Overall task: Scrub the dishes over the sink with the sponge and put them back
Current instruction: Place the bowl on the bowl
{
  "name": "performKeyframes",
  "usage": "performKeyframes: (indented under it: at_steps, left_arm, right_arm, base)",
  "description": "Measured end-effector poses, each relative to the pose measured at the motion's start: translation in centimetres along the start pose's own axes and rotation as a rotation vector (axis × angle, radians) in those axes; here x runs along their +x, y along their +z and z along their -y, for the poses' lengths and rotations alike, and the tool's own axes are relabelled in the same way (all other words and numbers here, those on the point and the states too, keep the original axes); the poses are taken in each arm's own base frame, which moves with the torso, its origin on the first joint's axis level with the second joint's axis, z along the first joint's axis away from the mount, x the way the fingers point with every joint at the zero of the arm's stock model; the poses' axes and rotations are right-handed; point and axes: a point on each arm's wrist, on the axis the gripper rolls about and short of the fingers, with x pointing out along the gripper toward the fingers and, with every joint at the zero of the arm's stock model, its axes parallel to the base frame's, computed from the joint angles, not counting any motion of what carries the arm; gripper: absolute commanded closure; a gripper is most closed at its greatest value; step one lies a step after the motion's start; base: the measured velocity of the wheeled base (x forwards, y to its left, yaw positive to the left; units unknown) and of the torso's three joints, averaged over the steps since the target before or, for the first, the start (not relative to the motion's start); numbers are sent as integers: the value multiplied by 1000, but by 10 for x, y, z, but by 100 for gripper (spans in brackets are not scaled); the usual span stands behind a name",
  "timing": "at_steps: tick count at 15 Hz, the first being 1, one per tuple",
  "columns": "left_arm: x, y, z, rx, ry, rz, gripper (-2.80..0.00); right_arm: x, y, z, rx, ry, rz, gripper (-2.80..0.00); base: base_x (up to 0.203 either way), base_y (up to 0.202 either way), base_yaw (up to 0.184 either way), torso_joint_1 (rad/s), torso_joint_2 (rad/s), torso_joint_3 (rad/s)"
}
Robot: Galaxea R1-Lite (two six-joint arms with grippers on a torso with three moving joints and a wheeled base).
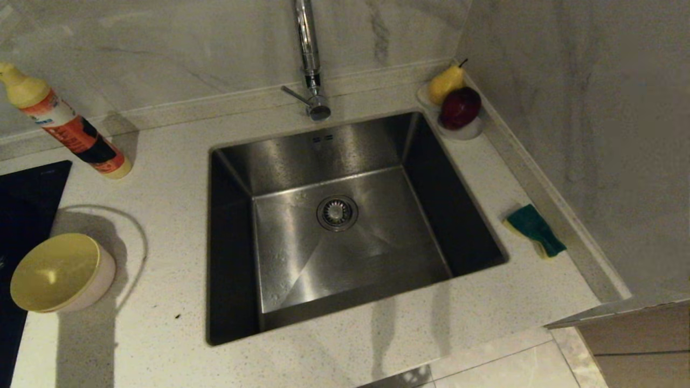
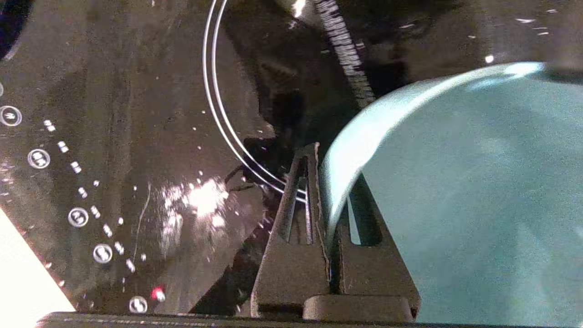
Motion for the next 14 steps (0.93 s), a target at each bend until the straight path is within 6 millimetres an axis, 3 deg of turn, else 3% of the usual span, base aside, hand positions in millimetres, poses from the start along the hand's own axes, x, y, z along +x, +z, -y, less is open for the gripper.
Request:
performKeyframes:
  at_steps: [8,14]
  left_arm:
    - [-74,-10,22,40,-158,-40,0]
    - [-112,-45,36,155,-249,-183,0]
  right_arm:
    - [0,0,0,0,0,0,0]
    - [0,0,0,0,0,0,0]
  base:
    - [0,0,0,0,0,0]
    - [0,0,0,0,0,0]
